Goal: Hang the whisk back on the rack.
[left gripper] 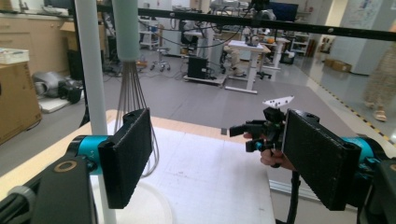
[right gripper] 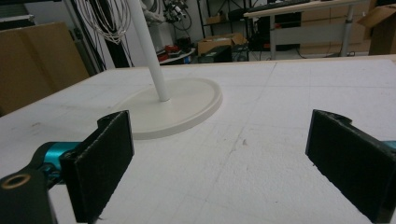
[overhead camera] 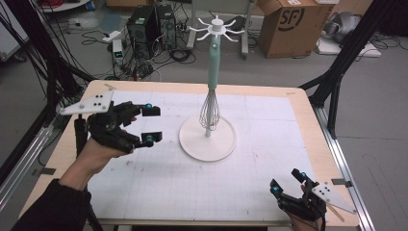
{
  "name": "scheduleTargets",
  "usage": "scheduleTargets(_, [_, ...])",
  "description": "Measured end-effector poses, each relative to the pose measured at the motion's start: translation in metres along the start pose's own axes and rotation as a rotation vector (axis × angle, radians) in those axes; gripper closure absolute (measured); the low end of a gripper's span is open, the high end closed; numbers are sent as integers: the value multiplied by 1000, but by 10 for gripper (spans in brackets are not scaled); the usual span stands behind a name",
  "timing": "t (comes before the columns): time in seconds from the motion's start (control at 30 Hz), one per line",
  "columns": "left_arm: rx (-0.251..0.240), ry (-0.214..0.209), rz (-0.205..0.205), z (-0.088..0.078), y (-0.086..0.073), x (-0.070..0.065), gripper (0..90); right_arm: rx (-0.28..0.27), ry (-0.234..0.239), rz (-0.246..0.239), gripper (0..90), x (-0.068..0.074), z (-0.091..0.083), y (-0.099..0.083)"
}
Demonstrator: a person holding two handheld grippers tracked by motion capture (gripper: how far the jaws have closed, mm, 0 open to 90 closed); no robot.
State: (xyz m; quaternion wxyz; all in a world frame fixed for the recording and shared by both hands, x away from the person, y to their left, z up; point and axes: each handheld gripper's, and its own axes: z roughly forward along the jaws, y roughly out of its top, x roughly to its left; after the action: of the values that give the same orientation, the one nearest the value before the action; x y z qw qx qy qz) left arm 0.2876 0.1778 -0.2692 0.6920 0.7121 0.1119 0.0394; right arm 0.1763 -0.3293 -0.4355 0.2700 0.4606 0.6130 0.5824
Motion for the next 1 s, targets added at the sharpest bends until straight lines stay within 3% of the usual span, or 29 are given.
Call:
scheduleTargets(0.07, [-7,38,9,-2,-10,-4,229,0,0,-2,66,0,1,0])
scheduleTargets(0.17, [-32,49,-22,-7,-28,-5,217,1,1,1,66,1,1,0])
scheduleTargets(0.37, [-45,147,-50,-18,-63,-7,202,0,0,6,66,-1,1,0])
scheduleTargets(0.5, [-37,219,-9,-19,-78,-16,202,2,3,4,66,0,1,0])
scheduleTargets(0.63, [-43,266,16,-18,-91,-24,198,2,2,6,66,1,1,0])
scheduleTargets(1.0, [-60,346,25,-18,-123,-33,193,-4,3,2,66,0,1,0])
